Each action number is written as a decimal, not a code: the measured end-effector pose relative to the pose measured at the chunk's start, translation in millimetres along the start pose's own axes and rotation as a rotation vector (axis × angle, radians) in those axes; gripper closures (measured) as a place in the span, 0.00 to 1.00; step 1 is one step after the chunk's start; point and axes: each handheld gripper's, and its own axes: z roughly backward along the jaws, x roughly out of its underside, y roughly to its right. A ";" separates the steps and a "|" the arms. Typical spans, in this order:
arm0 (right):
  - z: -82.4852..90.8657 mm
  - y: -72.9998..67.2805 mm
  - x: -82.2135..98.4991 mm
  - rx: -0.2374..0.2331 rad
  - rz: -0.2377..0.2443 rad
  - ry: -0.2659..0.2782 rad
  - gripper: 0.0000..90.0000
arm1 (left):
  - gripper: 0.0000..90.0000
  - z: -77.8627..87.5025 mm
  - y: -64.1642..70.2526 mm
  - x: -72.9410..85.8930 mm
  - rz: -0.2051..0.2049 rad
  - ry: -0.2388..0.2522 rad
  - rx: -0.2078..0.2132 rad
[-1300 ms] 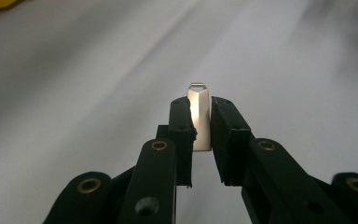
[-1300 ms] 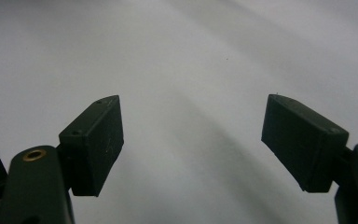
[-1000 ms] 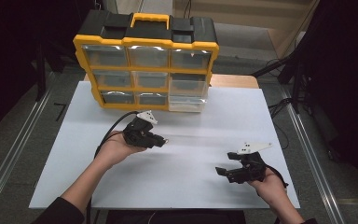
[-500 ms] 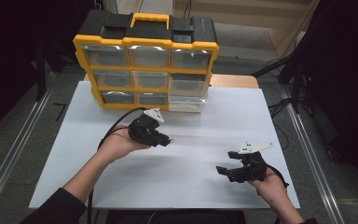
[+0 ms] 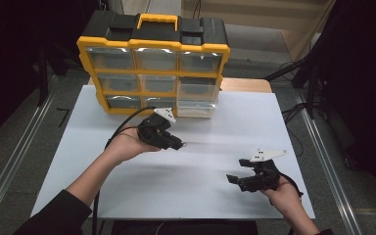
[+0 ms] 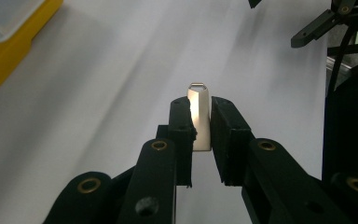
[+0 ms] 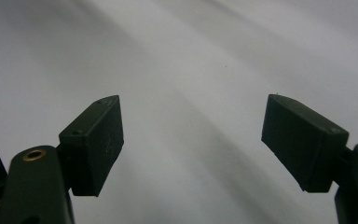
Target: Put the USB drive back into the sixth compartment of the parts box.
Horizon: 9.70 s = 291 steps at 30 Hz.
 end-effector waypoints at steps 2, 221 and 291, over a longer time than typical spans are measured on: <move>0.1 0.1 0.0 0.002 0.001 0.001 0.21 | 0.89 0.7 -0.3 -1.0 0.003 0.001 0.001; -0.4 1.3 -1.2 -0.017 0.012 0.005 0.21 | 0.34 50.3 -16.9 34.3 0.173 0.182 -0.079; -1.0 5.3 0.2 0.007 -0.024 -0.012 0.21 | 0.34 37.8 17.2 169.5 0.277 0.181 -0.162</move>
